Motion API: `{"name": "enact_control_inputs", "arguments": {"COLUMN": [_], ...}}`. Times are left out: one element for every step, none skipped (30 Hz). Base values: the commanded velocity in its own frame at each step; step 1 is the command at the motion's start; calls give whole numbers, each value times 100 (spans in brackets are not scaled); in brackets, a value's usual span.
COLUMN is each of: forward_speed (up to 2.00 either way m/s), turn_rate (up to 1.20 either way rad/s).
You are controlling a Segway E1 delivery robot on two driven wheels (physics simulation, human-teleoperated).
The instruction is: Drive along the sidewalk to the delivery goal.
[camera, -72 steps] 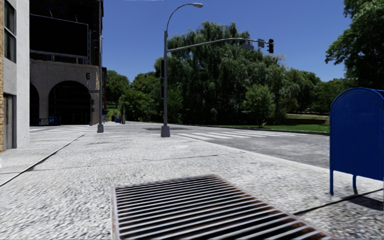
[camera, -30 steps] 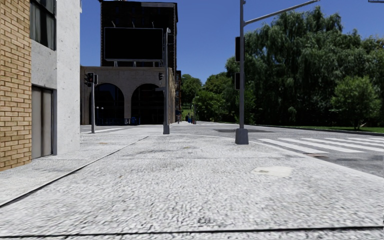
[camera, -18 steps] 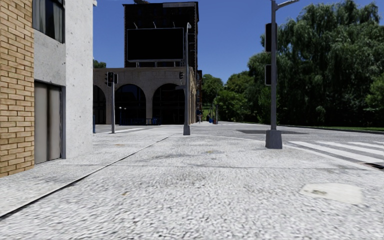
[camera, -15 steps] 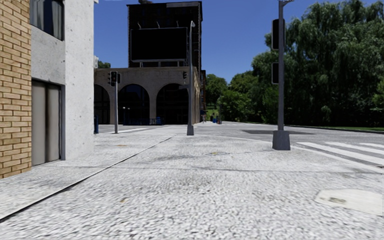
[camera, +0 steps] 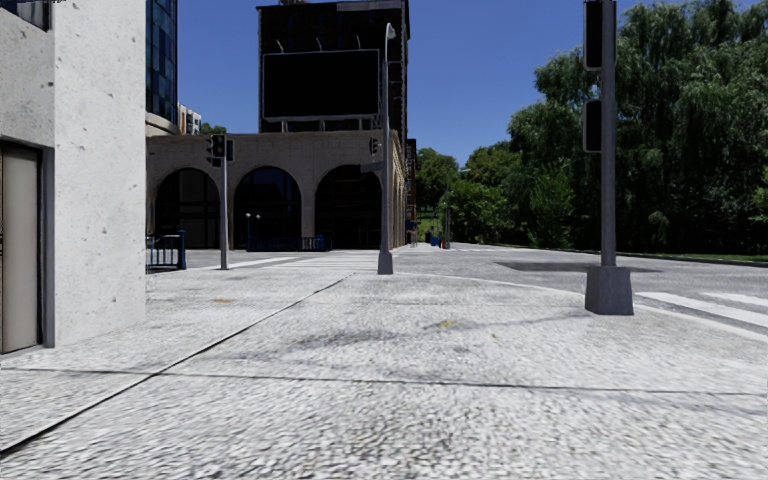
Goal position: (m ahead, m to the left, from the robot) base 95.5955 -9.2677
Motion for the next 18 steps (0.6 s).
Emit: {"name": "enact_control_inputs", "arguments": {"forward_speed": [200, 200, 200, 200, 200, 200, 200, 200, 200, 200, 200, 200, 200, 200, 200, 200, 200, 200], "turn_rate": [0, 0, 6, 22, 29, 29, 30, 31, 31, 31, 31, 31, 31, 31, 31, 31, 31, 31]}}
